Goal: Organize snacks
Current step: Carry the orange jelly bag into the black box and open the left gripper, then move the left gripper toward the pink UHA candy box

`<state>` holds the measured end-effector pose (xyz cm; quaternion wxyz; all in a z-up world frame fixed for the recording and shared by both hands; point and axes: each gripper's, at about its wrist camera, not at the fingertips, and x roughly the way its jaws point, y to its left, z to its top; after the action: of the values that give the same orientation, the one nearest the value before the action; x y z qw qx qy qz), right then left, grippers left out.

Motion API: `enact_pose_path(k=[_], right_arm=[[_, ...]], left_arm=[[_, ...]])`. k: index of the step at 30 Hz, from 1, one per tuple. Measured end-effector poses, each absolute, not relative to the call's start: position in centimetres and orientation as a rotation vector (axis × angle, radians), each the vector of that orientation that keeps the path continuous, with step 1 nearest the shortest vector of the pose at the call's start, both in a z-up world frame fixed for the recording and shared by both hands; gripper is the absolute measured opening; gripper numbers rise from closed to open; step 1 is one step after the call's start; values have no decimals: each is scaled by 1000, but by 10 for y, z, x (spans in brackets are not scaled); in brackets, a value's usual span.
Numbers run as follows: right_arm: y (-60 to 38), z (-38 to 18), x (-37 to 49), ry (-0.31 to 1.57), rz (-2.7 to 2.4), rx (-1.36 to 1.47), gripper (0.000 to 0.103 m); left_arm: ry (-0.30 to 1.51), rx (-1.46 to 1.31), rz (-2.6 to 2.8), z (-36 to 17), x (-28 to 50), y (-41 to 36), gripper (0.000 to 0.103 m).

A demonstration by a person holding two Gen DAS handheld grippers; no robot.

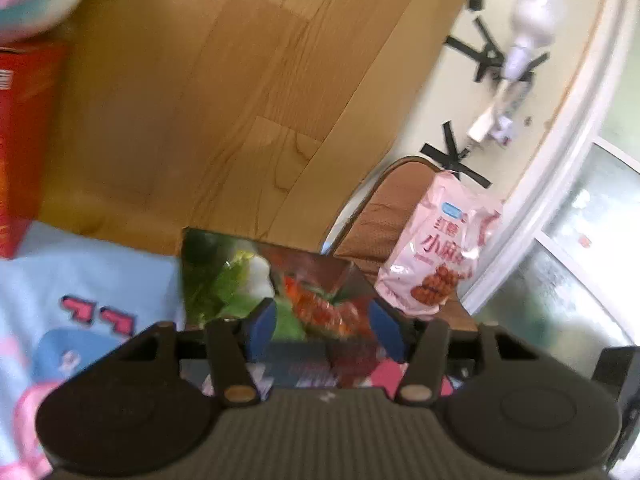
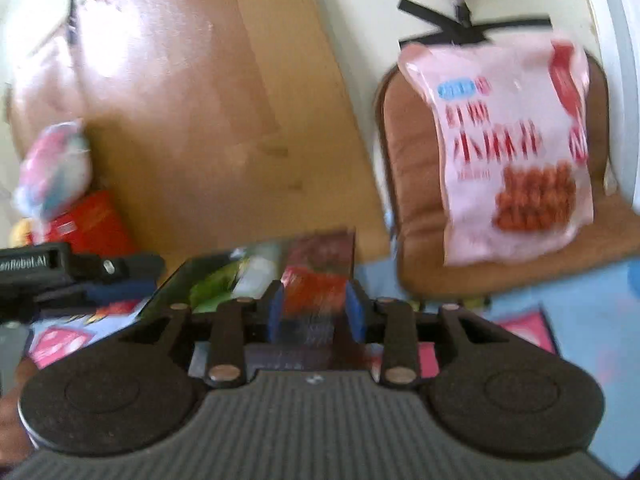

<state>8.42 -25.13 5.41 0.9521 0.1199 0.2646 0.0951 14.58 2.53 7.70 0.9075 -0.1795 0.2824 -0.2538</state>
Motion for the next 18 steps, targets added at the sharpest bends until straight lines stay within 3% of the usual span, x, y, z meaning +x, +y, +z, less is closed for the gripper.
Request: enact_pose_path(k=[6,11,18], right_arm=[[-240,10,25,682,250,346,43],[-211,-5,-3,706,261,194,52],[-182,-4,8,712,321,105,51]], left_arm=[[710,-299,-545,46,102,28,63],[795,-284,-550,29,84,25,64],[817,-265,-597,23,74,1,64]])
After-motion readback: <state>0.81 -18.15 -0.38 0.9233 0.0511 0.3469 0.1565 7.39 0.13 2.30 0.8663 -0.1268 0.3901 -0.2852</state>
